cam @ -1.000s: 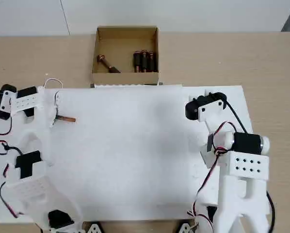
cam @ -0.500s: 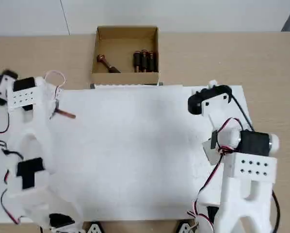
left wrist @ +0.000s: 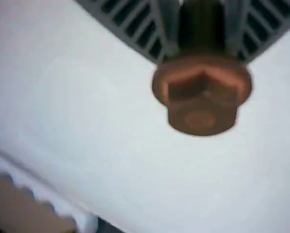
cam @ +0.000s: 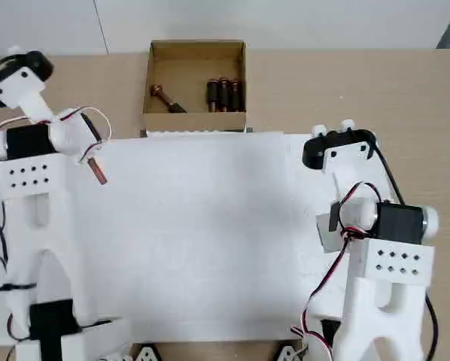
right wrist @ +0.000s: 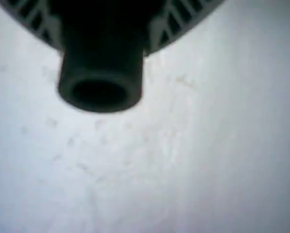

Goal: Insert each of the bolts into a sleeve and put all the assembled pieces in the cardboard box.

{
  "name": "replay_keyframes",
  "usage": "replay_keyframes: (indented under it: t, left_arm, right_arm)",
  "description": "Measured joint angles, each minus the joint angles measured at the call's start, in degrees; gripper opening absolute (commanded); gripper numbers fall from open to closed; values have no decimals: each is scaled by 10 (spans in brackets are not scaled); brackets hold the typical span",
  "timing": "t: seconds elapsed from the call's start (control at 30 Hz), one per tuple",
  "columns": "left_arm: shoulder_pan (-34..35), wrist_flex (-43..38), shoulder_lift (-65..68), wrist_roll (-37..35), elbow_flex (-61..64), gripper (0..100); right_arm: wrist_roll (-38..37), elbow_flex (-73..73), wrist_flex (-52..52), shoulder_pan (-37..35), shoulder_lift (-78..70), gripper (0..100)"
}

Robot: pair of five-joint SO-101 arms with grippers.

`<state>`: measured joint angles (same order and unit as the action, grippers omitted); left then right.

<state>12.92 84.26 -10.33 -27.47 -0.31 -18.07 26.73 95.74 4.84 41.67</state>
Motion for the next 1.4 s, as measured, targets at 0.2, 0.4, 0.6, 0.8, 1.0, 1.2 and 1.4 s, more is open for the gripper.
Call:
replay_keyframes:
  t: [0.2,0.4,0.6,0.8,1.0,1.2,1.4]
  left_arm:
    - [-29,36,-53,37,8,7]
    - [-39,-11,-86,30,99,7]
    - [-39,-55,-106,10,178,7]
    - [-55,-145,-192,39,275,7]
    - [-65,-279,-343,61,425,7]
    - [-65,-369,-470,76,571,7]
    - [-65,-428,-577,84,677,7]
  right_arm:
    - [42,0,-11,1,95,4]
    - [37,91,-74,-1,188,4]
    - [36,148,-108,0,228,4]
    - [36,245,-179,-1,303,4]
    - [36,344,-258,-12,416,3]
    - [57,433,-323,-70,515,3]
    - [69,521,-373,-130,595,3]
